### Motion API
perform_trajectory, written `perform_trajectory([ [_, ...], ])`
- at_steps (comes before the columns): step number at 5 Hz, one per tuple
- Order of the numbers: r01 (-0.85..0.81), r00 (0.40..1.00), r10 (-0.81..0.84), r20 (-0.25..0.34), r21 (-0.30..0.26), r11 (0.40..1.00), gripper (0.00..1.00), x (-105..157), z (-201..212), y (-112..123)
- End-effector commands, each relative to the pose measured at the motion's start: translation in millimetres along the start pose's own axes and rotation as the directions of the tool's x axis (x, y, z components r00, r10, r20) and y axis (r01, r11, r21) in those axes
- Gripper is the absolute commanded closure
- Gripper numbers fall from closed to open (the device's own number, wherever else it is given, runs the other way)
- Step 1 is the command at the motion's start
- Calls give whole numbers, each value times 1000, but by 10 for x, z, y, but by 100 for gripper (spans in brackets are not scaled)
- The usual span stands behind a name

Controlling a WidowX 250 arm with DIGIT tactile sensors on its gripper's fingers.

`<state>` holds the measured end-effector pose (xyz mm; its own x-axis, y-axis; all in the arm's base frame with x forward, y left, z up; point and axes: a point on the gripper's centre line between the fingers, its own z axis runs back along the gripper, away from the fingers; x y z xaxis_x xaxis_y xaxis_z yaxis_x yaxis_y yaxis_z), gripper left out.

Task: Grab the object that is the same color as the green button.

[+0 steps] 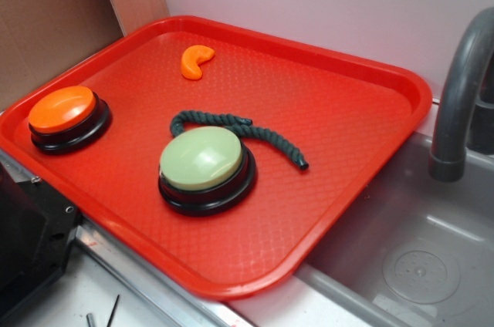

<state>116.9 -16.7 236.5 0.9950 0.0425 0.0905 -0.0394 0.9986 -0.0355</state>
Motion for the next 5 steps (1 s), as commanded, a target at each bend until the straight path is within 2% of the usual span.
perform_trajectory([
  [1, 0, 1000, 0, 0, 0, 1000, 0, 0, 0, 0],
  [2, -19, 1000, 20, -17, 24, 1000, 0, 30, -28, -7],
  [3, -157, 986, 159, -44, 46, 986, 0, 65, -81, 9],
  [4, -394, 917, 398, -38, 83, 915, 0, 83, -159, 65],
  [5, -611, 790, 613, -24, 64, 789, 0, 128, -255, 119],
])
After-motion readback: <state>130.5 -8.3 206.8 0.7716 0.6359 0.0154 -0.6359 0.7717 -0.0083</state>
